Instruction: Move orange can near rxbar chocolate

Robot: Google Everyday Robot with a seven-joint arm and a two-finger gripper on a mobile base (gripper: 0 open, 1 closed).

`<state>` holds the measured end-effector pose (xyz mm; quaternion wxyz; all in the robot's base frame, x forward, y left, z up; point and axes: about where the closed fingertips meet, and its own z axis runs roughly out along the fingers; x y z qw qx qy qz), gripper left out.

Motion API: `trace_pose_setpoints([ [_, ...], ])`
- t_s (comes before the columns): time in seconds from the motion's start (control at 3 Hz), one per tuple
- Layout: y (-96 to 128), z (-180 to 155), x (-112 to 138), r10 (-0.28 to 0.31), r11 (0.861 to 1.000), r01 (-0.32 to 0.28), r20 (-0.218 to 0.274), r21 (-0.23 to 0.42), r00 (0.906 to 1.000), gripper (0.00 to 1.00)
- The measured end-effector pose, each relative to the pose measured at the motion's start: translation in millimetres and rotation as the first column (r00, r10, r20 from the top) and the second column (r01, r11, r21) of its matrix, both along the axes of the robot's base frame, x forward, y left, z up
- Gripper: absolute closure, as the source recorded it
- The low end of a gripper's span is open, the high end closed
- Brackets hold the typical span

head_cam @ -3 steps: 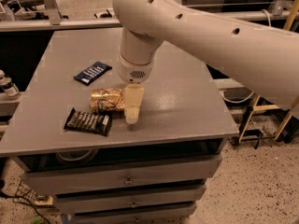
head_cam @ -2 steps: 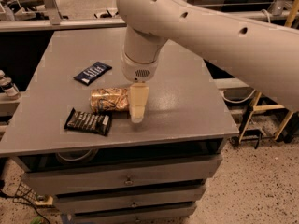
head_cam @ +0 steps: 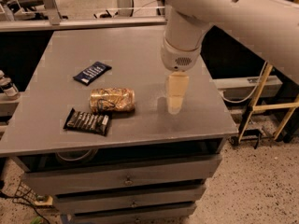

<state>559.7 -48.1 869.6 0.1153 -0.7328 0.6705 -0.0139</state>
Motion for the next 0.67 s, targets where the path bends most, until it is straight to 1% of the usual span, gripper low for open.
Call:
trace_pose_setpoints([
  [0.33,-56.5,2.3,7.5,-0.062,0.998,0.062,-0.018,0.018,0.9979,0.0],
  [0.67,-64.2,4.3,9.3,-0.07,0.997,0.07,-0.014,0.021,0.9974,0.0],
])
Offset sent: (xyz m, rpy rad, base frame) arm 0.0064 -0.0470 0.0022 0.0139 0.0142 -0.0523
